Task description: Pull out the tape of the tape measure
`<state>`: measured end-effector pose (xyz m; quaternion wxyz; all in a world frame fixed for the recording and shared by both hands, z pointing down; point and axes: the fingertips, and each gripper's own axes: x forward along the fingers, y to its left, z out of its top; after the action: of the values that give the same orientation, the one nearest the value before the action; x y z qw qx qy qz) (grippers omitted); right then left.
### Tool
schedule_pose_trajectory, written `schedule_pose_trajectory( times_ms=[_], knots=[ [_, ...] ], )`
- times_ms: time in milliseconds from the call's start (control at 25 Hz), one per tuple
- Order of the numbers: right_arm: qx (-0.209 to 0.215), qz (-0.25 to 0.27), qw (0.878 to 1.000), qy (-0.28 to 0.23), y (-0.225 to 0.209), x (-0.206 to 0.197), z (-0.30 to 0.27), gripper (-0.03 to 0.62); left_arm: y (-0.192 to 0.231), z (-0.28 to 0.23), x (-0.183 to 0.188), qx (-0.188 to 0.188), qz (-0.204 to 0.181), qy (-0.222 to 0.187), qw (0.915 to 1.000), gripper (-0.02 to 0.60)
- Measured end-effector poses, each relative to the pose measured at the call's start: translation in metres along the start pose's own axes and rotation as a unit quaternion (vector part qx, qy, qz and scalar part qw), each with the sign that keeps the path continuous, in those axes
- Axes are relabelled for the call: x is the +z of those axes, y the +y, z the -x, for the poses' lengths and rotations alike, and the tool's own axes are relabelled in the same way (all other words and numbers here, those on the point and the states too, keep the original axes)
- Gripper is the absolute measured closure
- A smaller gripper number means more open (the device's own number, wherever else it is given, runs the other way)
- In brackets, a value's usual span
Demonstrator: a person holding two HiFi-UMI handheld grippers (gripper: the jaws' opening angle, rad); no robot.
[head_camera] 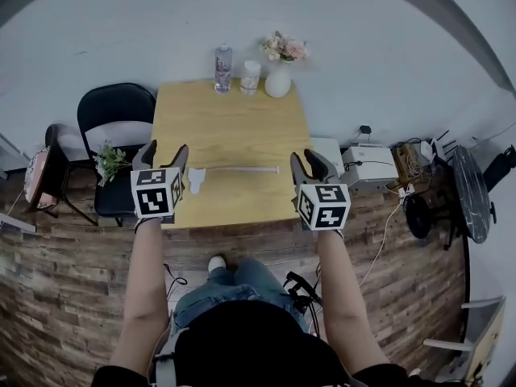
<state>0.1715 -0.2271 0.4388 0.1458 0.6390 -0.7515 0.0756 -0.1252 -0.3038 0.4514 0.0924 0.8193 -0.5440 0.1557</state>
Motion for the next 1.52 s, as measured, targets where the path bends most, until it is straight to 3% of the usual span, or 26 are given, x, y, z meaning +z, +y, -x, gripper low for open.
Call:
schedule_pose_trajectory(
  times_ms=[200, 320, 440, 600, 720, 1040, 1520],
  knots=[
    [0.005, 0.021, 0.999, -0.039, 0.003, 0.029, 0.022, 0.525, -0.012, 0.026, 0.021, 0.001, 0.005, -0.041, 0.9992, 0.27],
    [0.01, 0.039, 0.998, -0.058, 0.004, 0.044, 0.041, 0.556, -0.024, 0.048, 0.033, 0.004, 0.003, -0.066, 0.9978, 0.304],
    [0.018, 0.047, 0.996, -0.076, 0.004, 0.057, 0.061, 0.565, -0.034, 0.071, 0.047, 0.021, -0.012, -0.091, 0.9956, 0.368],
    [0.025, 0.042, 0.994, -0.095, 0.002, 0.067, 0.085, 0.573, -0.044, 0.098, 0.059, 0.046, 0.002, -0.119, 0.9919, 0.449],
    [0.029, 0.042, 0.993, -0.108, 0.003, 0.075, 0.101, 0.579, -0.053, 0.118, 0.067, 0.062, -0.006, -0.136, 0.9888, 0.555],
    [0.001, 0.076, 0.984, -0.159, 0.007, 0.094, 0.151, 0.579, -0.075, 0.167, 0.079, 0.074, -0.03, -0.176, 0.9812, 0.569],
    [-0.005, 0.079, 0.976, -0.203, 0.01, 0.11, 0.186, 0.58, -0.092, 0.196, 0.103, 0.058, -0.065, -0.23, 0.9694, 0.569]
  ],
)
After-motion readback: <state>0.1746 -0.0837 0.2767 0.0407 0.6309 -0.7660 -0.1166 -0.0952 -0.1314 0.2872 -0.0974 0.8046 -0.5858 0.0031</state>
